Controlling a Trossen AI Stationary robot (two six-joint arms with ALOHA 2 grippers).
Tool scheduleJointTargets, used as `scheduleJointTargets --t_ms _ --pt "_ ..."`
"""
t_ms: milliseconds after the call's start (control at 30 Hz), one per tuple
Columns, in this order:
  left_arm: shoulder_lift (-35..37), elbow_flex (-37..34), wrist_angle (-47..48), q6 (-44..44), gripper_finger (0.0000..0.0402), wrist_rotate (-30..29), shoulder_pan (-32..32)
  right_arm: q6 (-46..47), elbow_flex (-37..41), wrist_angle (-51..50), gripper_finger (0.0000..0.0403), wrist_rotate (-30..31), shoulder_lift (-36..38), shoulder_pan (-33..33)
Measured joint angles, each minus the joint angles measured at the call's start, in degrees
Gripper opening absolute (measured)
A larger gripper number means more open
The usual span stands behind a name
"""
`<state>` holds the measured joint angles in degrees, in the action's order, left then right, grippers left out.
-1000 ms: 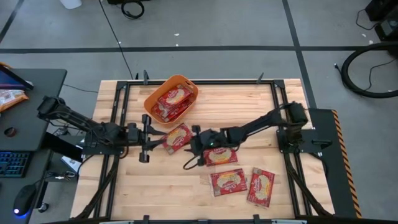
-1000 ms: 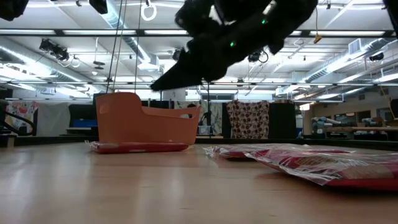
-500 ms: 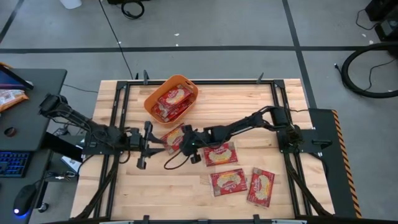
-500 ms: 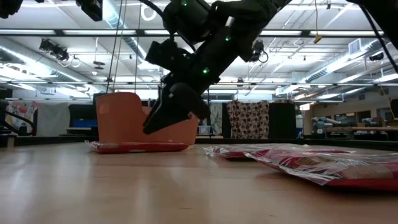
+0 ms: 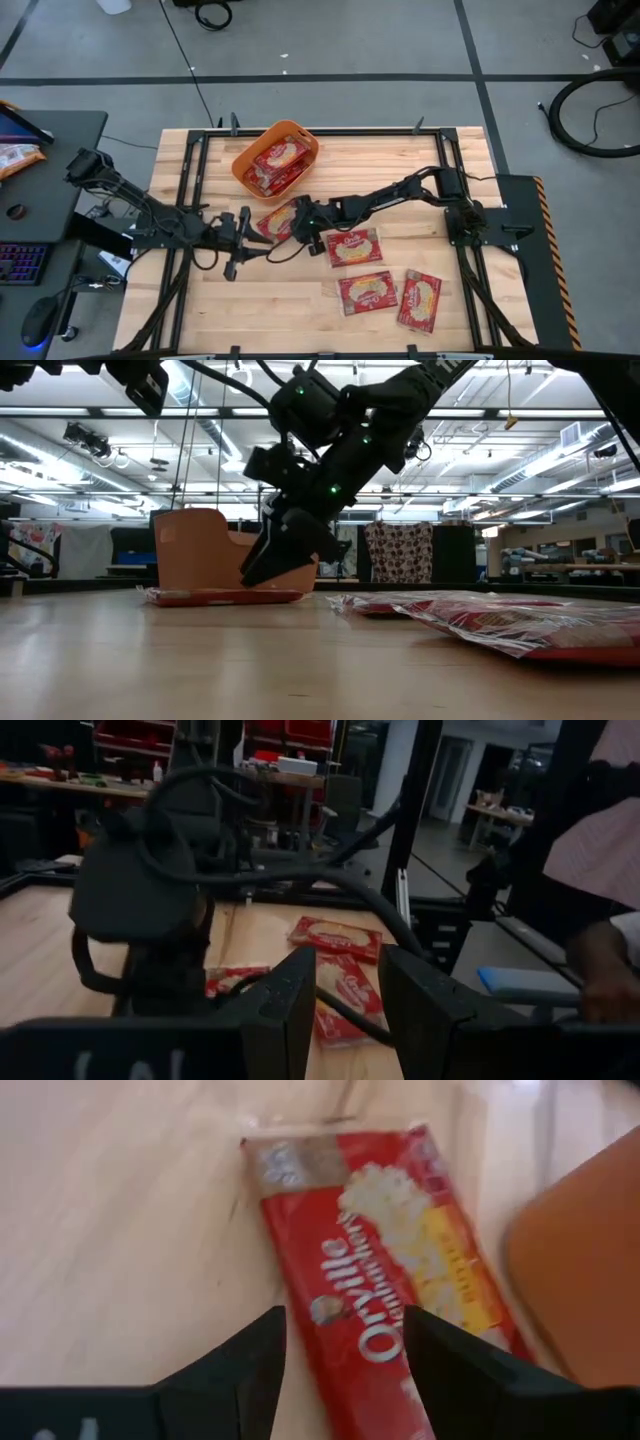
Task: Sort popcorn bags into baskets
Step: Put the red popcorn bag into the orange bin
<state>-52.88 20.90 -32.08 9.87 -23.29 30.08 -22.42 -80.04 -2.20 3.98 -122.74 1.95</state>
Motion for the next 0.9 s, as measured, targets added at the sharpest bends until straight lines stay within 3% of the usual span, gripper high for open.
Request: scheduleJointTargets --t_ms 267,433,600,733,900 --pt "0.0 0.01 -0.54 -0.04 0.0117 -1.48 -0.12 -3.03 3.05 4.78 0.0203 0.01 0.0 -0.09" --pt "0.0 0.01 -0.54 0.03 0.0117 -1.48 -0.1 -5.12 5.4 9.1 0.0203 -4.41 0.0 -0.18" --pt "0.0 0.01 -0.56 5.11 0.0117 -1.48 -0.1 -7.99 6.5 13.02 0.0197 -5.48 0.0 -0.52" --pt "0.0 0.01 -0.72 8.49 0.0117 -1.48 -0.11 -9.09 7.35 12.77 0.018 -3.12 0.02 -1.75" --pt "0.0 0.01 -0.71 9.45 0.0117 -1.48 -0.09 -8.24 7.33 10.07 0.0139 -4.98 0.04 -4.22"
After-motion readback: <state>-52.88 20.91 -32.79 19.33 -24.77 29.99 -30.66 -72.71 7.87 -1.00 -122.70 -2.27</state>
